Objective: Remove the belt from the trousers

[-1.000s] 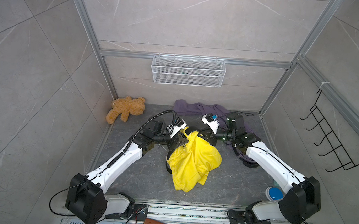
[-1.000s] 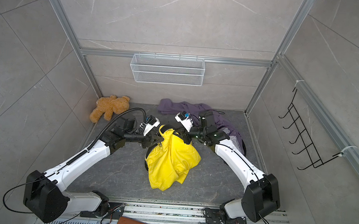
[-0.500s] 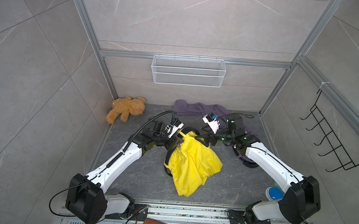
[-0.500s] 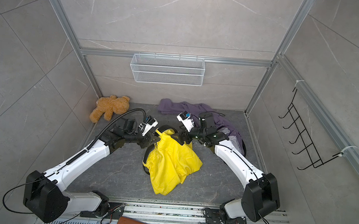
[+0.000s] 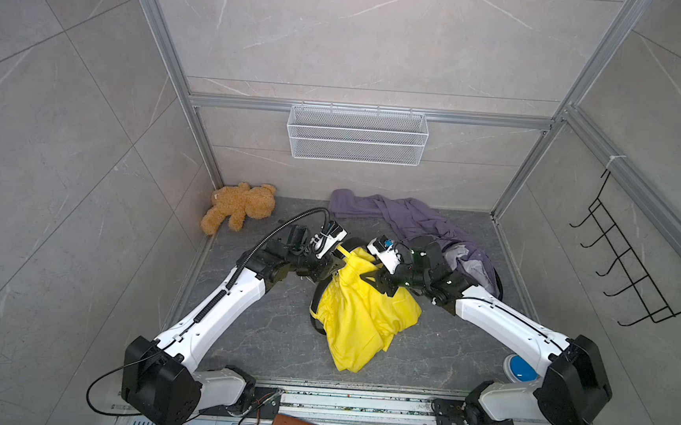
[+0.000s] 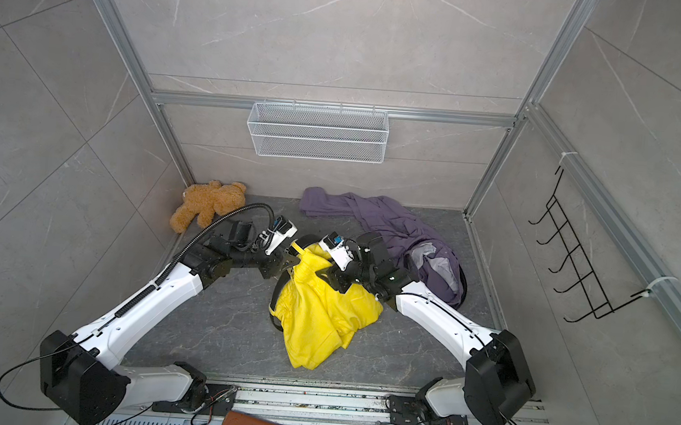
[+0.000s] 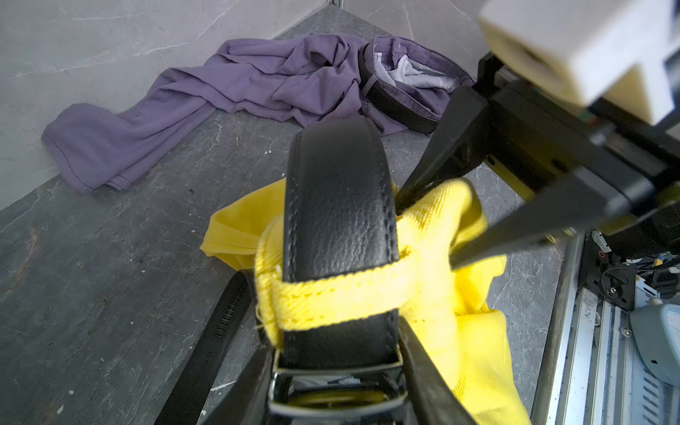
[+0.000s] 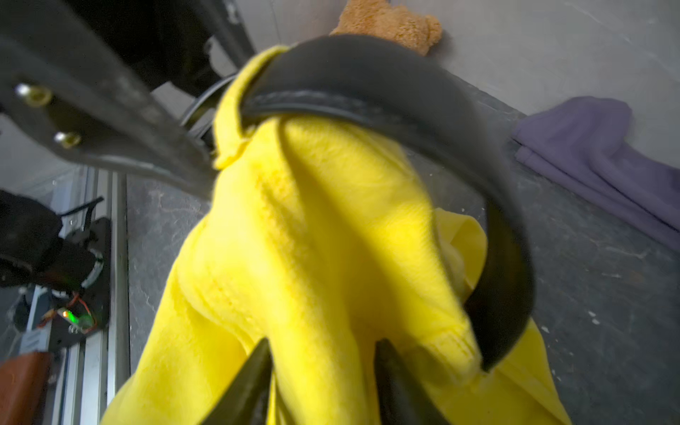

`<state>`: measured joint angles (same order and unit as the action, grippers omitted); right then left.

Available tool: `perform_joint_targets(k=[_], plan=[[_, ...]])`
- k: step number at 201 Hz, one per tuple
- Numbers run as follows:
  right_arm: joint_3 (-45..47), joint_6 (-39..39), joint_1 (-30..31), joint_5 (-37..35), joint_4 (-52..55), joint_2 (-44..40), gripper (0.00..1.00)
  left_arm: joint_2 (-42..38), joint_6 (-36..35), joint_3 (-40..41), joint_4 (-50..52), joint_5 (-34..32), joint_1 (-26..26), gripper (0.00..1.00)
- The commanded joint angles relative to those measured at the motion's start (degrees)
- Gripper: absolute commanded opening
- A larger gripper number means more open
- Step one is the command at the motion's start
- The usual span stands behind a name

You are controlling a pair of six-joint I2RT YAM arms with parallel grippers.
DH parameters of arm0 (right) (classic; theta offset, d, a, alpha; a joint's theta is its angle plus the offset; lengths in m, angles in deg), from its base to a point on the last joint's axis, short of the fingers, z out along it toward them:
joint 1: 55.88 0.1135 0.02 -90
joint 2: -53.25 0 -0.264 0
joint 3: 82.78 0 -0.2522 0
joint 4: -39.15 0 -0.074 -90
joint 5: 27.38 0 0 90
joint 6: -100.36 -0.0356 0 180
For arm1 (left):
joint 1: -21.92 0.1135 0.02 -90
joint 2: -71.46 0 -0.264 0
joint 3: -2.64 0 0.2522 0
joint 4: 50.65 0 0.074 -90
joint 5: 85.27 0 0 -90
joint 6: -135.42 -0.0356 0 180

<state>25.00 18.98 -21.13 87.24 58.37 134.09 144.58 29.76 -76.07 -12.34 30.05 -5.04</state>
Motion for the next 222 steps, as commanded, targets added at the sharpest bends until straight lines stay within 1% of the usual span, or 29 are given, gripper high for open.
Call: perform_joint_targets(k=[1, 3, 4, 17, 32, 62, 86, 102, 116, 131, 138, 148, 165, 199, 211, 215, 222], plan=[[-1.49, -0.15, -0.11, -7.32, -1.59, 2.65, 0.04, -1.93, -1.87, -2.74, -1.1, -0.88, 0.5, 0.0], [-1.66, -0.11, -0.11, -8.04, -1.43, 2.79, 0.0, -2.0, -1.86, -2.62, -1.03, -1.19, 0.51, 0.0], [-1.79, -0.06, -0.11, -8.42, -1.38, 2.9, 0.0, -2.01, -1.89, -2.59, -0.97, -1.35, 0.51, 0.0], [-2.96, -0.67, -0.73, -13.84, -0.43, 4.29, 0.0, -2.36, -1.89, -2.09, 0.21, -3.65, 0.75, 0.0], [-4.45, -3.01, -3.44, -18.14, 0.93, 6.21, 0.0, -3.09, -1.17, -1.14, 0.8, -6.67, 1.66, 0.0], [-5.06, -8.68, -10.64, -23.7, 1.67, 7.69, 0.0, -4.86, 1.5, 0.98, 0.61, -8.53, 5.45, 0.0], [-5.18, -11.25, -13.82, -27.43, 2.93, 7.45, 0.0, -6.02, 2.25, 1.58, 1.31, -11.6, 7.53, 0.0], [-5.27, -11.8, -14.66, -30.28, 4.4, 7.16, 0.0, -6.14, 2.4, 1.26, 2.34, -16.59, 8.31, 0.0], [-4.93, -12.58, -15.7, -31.73, 5.08, 6.42, 0.0, -5.35, 3.44, 0.42, 3.37, -25.19, 9.29, 0.0], [-4.14, -13.4, -17.16, -32.41, 5.29, 5.03, 0.0, -5.18, 6.24, 0.04, 3.3, -33.04, 12.17, 0.0], [-4.21, -13.62, -17.57, -32.68, 5.85, 4.56, 0.0, -5.23, 7.49, -0.21, 3.43, -34.79, 14.26, 0.0], [-4.06, -13.54, -18.08, -33.32, 6.29, 3.91, 0.0, -5.53, 9.86, -0.22, 3.26, -39.19, 16.79, 0.0], [-3.65, -13.51, -18.88, -34.38, 6.71, 2.78, 0.0, -6.16, 11.81, -0.18, 3.55, -45.31, 20.57, 0.0], [-2.28, -13.78, -20.62, -37.02, 6.83, 1.02, 0.0, -7.67, 15.41, 0.25, 4.71, -51.99, 26.19, 0.0], [-2.01, -14.14, -21.49, -37.45, 6.92, 0.57, 0.0, -8.57, 16.38, 0.67, 4.53, -52.13, 27.91, 0.0], [-1.86, -14.25, -21.9, -37.39, 6.87, 0.3, 0.0, -8.83, 17.08, 0.78, 4.68, -53.58, 28.81, 0.0], [-1.57, -14.23, -22.26, -37.15, 6.4, -0.17, 0.0, -9.25, 18.41, 0.94, 4.81, -53.04, 30.58, 0.0]])
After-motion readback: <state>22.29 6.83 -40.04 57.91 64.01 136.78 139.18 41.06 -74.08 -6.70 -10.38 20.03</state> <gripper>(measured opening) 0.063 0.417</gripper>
